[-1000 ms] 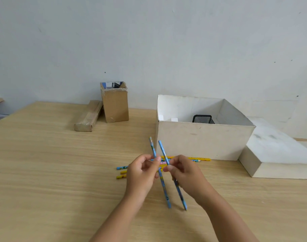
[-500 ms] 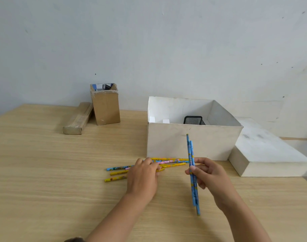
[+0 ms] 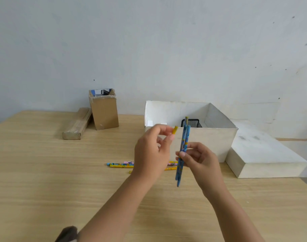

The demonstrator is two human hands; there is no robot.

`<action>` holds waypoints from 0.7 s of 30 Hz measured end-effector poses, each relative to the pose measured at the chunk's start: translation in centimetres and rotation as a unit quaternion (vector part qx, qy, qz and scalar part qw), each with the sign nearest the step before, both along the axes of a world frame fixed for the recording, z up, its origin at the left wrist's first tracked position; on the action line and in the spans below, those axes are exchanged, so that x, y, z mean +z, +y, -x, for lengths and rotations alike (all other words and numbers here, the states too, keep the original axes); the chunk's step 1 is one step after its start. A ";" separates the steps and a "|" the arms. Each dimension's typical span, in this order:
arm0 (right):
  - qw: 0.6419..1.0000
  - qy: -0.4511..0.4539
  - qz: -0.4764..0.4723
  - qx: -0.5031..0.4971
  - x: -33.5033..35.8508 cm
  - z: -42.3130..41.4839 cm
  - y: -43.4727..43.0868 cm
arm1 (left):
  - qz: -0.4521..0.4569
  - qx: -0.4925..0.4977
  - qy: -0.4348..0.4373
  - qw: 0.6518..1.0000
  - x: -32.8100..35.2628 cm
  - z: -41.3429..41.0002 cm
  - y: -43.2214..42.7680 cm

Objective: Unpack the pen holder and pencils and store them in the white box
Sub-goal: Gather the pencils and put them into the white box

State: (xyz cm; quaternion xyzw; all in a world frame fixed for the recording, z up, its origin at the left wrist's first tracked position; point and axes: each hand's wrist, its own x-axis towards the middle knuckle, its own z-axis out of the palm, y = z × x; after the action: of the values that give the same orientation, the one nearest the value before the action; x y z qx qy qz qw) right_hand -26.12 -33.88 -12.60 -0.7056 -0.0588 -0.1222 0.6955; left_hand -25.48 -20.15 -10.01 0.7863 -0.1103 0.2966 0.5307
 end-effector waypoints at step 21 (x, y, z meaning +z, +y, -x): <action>0.997 -0.012 0.063 0.042 8.4 -4.6 -0.1 | 0.046 -0.089 0.118 0.988 5.8 -5.2 -1.0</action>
State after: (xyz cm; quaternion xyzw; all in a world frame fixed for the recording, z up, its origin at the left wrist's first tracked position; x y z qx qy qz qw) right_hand -21.56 -33.98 -4.24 -0.7435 -0.1043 -0.0969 0.6535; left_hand -20.31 -21.18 -4.24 0.7778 -0.1022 0.1582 0.5996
